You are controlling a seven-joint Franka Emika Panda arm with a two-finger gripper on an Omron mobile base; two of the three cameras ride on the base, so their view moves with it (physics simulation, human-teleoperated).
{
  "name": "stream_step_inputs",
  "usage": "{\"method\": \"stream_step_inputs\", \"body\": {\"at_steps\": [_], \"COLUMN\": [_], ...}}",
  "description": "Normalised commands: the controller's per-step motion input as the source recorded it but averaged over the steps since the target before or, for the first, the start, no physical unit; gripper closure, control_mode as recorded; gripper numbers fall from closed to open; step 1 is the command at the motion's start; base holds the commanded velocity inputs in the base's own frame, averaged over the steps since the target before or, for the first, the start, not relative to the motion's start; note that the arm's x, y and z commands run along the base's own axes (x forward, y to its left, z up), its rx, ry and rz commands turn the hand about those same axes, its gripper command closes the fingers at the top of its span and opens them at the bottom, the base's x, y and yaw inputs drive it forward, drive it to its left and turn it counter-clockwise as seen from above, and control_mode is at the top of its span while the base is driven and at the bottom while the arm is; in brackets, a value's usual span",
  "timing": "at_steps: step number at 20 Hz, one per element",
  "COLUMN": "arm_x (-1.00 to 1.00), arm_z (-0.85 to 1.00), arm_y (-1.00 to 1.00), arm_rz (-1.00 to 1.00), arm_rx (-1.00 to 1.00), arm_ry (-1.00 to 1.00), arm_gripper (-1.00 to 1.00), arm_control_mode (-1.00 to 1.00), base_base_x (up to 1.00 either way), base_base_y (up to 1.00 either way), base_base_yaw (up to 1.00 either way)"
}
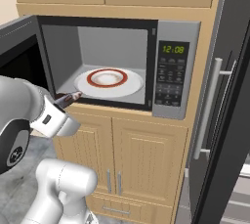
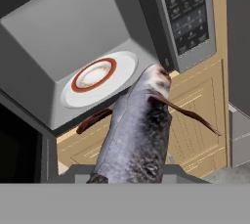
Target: Transport the fish from the fridge to the microwave and turn on the microwave.
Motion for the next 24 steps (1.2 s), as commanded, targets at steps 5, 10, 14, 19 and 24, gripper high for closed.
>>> {"method": "stream_step_inputs", "body": {"at_steps": [5, 10, 14, 19, 24], "arm_x": [0.36, 0.67, 0.62, 0.55, 0.63], "arm_z": [-0.08, -0.17, -0.28, -0.29, -0.15], "arm_y": [0.00, 0.00, 0.00, 0.00, 0.00], "arm_rz": [0.00, 0.00, 0.00, 0.00, 0.00], "arm_rx": [0.00, 0.00, 0.00, 0.00, 0.00], "arm_ry": [0.02, 0.00, 0.00, 0.00, 0.02], "arm_gripper": [1.00, 1.00, 1.00, 1.00, 1.00], "arm_control_mode": [-1.00, -1.00, -1.00, -1.00, -1.00], "base_base_x": [0.01, 0.00, 0.00, 0.00, 0.00], "base_base_y": [0.00, 0.00, 0.00, 0.00, 0.00], "base_base_yaw": [0.00, 0.00, 0.00, 0.00, 0.00]}}
